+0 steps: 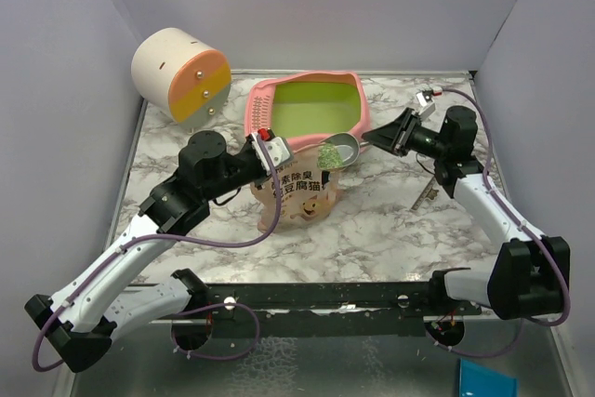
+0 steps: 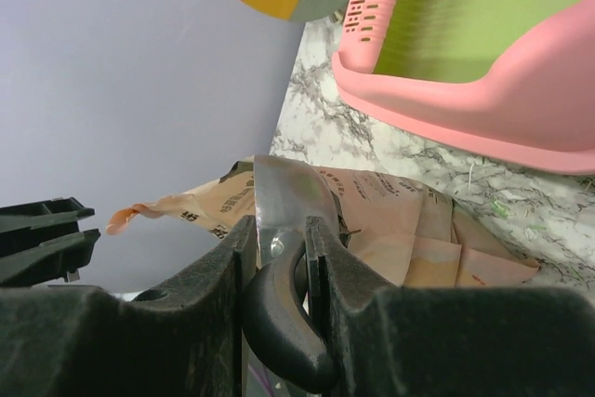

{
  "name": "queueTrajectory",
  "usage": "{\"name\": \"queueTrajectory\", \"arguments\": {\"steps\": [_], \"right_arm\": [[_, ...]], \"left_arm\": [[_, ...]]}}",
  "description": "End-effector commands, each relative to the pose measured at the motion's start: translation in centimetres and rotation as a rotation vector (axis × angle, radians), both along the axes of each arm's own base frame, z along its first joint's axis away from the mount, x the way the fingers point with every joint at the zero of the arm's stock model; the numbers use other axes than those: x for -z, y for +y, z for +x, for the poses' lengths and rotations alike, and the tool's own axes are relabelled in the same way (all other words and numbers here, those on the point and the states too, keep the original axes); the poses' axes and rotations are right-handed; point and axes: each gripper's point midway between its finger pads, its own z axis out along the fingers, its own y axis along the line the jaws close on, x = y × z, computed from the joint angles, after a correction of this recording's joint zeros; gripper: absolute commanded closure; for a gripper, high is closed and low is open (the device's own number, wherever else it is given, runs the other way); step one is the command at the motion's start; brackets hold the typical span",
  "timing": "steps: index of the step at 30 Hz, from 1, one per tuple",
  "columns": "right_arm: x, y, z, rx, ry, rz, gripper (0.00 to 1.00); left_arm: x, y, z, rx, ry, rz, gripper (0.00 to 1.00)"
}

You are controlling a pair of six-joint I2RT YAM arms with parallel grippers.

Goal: Fill the litter box with clean litter

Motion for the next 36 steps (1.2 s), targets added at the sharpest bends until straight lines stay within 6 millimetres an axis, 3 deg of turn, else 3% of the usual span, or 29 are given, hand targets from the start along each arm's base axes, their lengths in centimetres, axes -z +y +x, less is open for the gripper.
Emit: {"name": "queueTrajectory", "arguments": {"steps": [1, 9, 25, 36], "right_arm": [[-1.2, -0.6, -0.1, -0.007, -0.037, 0.048, 0.99], [-0.7, -2.3, -0.2, 0.029, 0.0, 0.08, 0.99], [-1.1, -4.3, 0.2, 0.086, 0.043, 0.143, 0.99], [-2.1, -4.8, 1.3, 0.111, 0.048, 0.186, 0.99]], "left_arm": [[-2.3, 0.1, 0.0, -0.002, -0.055, -0.051, 0.76], [-2.4, 0.0, -0.3, 0.003, -0.054, -0.083, 0.66], [-2.0, 0.5, 1.0, -0.078, -0.041, -0.102, 0.61], [-4.2, 3.1, 2.2, -0.232, -0.141, -0.206, 0.58]]}}
